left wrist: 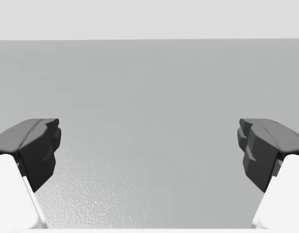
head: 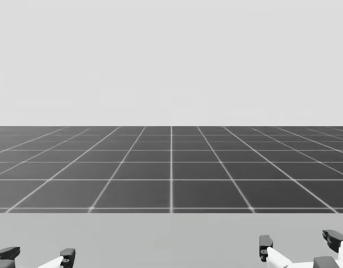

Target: Lift the tuna fish can off the table.

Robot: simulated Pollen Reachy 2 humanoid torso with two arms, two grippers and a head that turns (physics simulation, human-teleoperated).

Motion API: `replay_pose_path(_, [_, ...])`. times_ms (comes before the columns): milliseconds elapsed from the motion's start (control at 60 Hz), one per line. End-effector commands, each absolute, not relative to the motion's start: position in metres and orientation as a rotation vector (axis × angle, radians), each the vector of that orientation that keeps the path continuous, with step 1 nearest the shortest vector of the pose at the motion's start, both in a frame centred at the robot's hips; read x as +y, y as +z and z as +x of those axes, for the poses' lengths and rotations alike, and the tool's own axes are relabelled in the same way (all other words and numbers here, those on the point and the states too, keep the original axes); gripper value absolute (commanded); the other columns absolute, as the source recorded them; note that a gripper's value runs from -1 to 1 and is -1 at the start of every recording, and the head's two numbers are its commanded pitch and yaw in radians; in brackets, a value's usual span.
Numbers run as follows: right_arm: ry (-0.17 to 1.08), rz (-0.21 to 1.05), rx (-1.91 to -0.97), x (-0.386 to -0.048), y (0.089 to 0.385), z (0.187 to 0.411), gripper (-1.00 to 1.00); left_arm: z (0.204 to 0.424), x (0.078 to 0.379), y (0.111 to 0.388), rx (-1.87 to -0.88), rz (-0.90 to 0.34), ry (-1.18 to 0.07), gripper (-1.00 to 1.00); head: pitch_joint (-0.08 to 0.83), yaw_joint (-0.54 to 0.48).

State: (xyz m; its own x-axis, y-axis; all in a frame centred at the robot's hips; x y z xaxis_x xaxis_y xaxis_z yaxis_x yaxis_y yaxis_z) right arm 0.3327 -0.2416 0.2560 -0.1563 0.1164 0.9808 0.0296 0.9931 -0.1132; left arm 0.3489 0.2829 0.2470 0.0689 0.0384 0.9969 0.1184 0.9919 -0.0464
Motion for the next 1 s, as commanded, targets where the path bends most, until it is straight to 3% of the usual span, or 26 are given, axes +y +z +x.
replay_pose_path(17, [0.058, -0.113, -1.741, -0.2408, 0.2554, 0.3317, -1.00, 0.3487, 0.2829, 0.2472, -1.503, -0.126, -0.061, -1.00, 0.011, 0.00])
replay_pose_path(150, [0.072, -0.100, -1.727, -0.2402, 0.2567, 0.3317, -1.00, 0.3486, 0.2829, 0.2472, -1.502, -0.125, -0.059, -1.00, 0.068, -0.01])
replay_pose_path(417, [0.061, -0.107, -1.729, -0.2418, 0.2566, 0.3330, -1.00, 0.3492, 0.2821, 0.2462, -1.502, -0.116, -0.064, -1.00, 0.316, -0.02])
replay_pose_path(583, [0.062, -0.107, -1.723, -0.2419, 0.2566, 0.3333, -1.00, 0.3509, 0.2806, 0.2436, -1.493, -0.114, -0.066, -1.00, 0.417, -0.02])
replay_pose_path(1000, [0.059, -0.100, -1.731, -0.2425, 0.2605, 0.3315, -1.00, 0.3510, 0.2822, 0.2458, -1.497, -0.135, -0.060, -1.00, 0.651, 0.08])
